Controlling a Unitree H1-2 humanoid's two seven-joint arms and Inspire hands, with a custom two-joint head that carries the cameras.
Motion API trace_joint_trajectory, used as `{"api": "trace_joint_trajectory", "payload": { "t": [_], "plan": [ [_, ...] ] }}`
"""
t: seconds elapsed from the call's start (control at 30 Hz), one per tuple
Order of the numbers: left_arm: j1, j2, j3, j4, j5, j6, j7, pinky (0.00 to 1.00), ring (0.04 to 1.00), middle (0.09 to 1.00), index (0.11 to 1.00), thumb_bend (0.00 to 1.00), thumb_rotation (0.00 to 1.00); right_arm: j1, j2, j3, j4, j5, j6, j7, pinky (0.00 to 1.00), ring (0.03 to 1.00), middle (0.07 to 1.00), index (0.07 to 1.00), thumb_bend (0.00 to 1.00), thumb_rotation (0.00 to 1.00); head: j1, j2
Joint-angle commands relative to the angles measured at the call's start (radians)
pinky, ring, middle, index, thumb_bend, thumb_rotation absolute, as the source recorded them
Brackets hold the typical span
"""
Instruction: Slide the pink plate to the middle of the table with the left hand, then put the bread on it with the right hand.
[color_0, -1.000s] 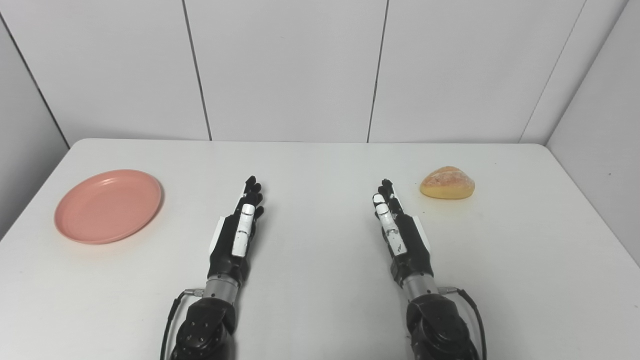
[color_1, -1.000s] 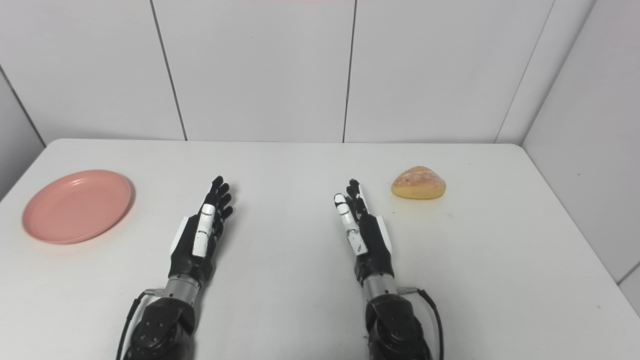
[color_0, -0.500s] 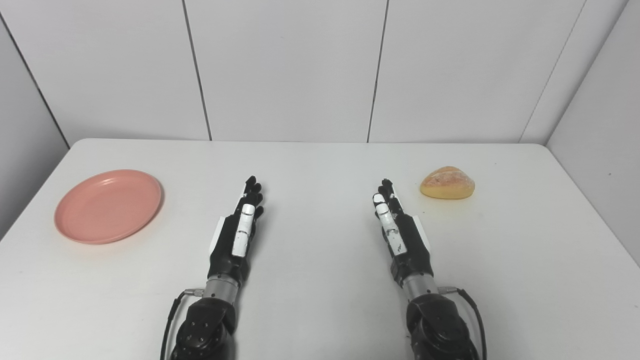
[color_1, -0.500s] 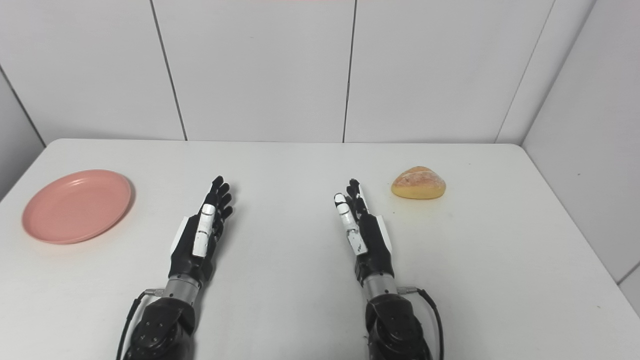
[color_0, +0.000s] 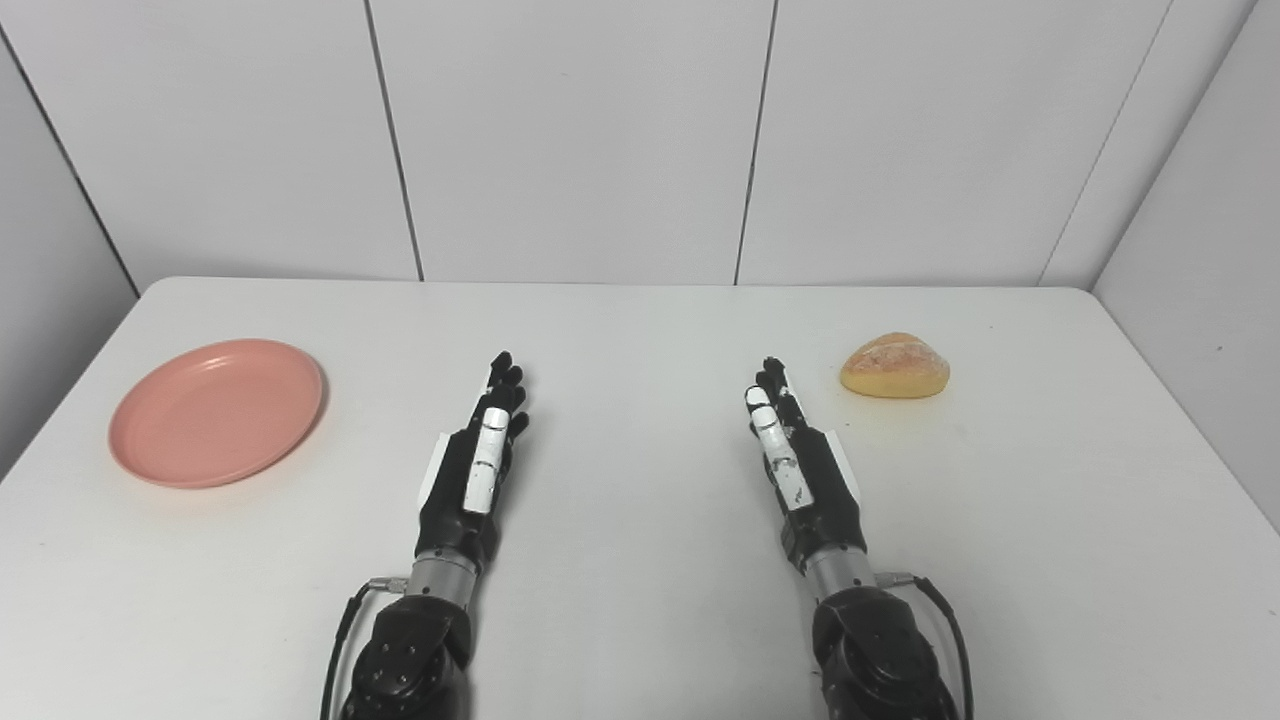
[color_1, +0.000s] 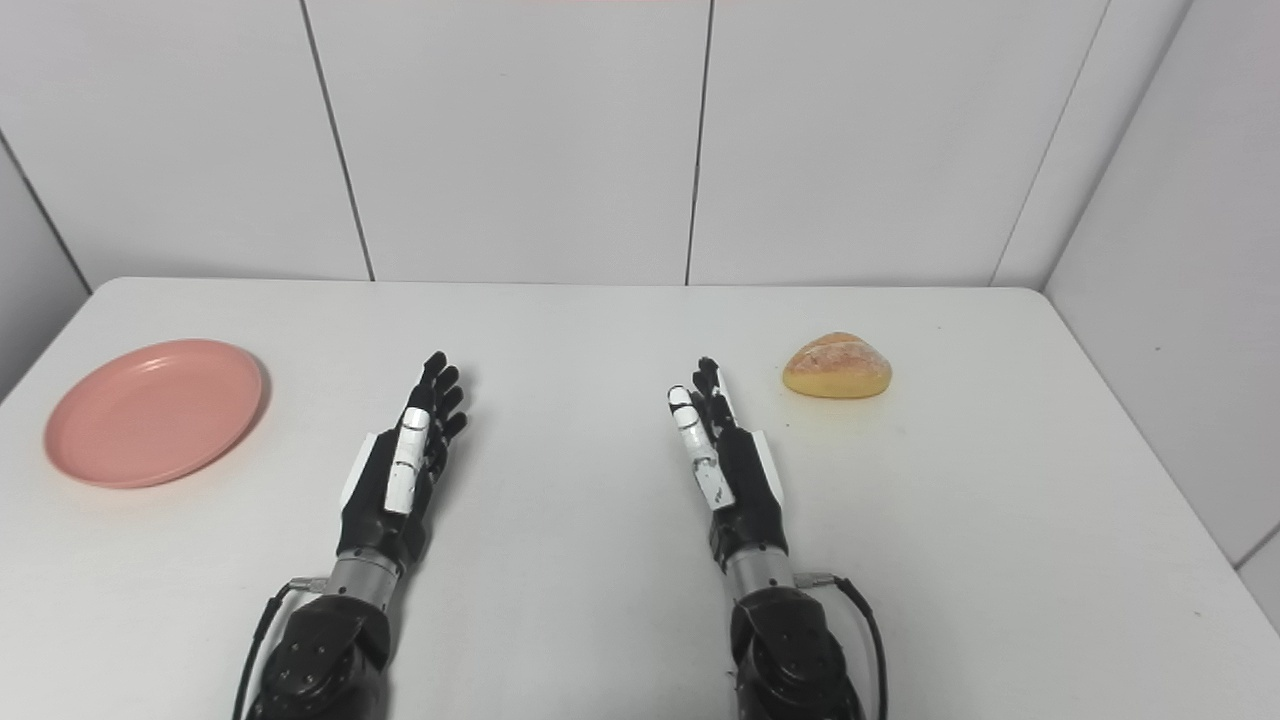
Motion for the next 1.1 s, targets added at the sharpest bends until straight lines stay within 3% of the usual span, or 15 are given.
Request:
{"api": "trace_joint_trajectory", "payload": {
  "t": [0.0, 1.07],
  "plan": [
    [-0.022, 0.000, -0.001, -0.014, -0.006, -0.014, -0.008, 0.98, 1.000, 1.000, 0.989, 0.61, 1.00, -0.043, 0.006, 0.001, -0.025, -0.002, -0.034, 0.006, 1.00, 1.000, 1.000, 1.000, 0.61, 0.85, 0.001, -0.001],
    [-0.020, 0.000, 0.001, -0.020, -0.019, -0.005, -0.017, 0.97, 1.000, 1.000, 0.999, 0.61, 1.00, -0.043, 0.006, 0.001, -0.025, 0.003, -0.035, 0.009, 1.00, 1.000, 1.000, 1.000, 0.60, 0.84, 0.002, 0.000]
  ]
}}
